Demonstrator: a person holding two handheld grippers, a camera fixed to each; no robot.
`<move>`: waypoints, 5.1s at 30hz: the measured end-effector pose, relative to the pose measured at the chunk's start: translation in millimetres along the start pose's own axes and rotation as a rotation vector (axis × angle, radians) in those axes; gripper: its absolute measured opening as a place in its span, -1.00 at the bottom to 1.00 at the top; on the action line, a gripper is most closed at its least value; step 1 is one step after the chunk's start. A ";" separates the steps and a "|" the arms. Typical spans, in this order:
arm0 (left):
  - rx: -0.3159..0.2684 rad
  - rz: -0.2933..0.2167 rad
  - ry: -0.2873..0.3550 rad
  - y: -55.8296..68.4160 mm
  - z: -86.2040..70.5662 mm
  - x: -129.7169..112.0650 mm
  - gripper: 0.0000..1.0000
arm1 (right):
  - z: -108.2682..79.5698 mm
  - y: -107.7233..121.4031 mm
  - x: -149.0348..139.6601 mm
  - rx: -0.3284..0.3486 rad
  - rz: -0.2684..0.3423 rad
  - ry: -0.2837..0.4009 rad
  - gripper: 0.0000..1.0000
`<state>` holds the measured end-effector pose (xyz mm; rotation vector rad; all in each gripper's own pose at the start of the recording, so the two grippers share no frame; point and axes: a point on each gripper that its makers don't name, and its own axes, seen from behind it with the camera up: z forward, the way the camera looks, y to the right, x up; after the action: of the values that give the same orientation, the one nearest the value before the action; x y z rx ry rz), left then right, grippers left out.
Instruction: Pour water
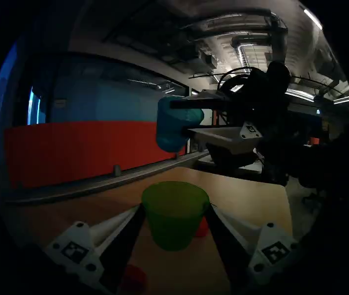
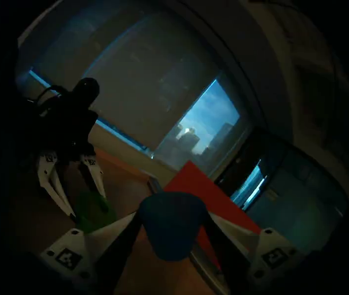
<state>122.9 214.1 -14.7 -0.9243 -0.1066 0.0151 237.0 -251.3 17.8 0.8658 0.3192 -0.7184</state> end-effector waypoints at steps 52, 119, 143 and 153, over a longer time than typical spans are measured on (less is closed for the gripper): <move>-0.021 -0.002 0.003 10.8 7.6 3.7 0.71 | 14.3 3.6 27.6 -0.015 -0.392 -0.040 0.80; -0.036 0.002 -0.002 20.2 14.3 4.3 0.72 | 3.6 21.9 46.1 -0.073 -0.612 -0.026 0.80; -0.043 -0.004 0.008 23.8 13.6 1.8 0.71 | 2.5 32.4 50.5 -0.086 -0.690 -0.025 0.80; -0.056 -0.001 0.019 28.1 12.3 8.0 0.71 | 3.0 34.0 56.2 -0.090 -0.722 -0.019 0.80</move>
<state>130.6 241.3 -29.0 -0.9801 -0.0908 0.0022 301.1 -263.8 9.6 0.6486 0.6564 -1.3661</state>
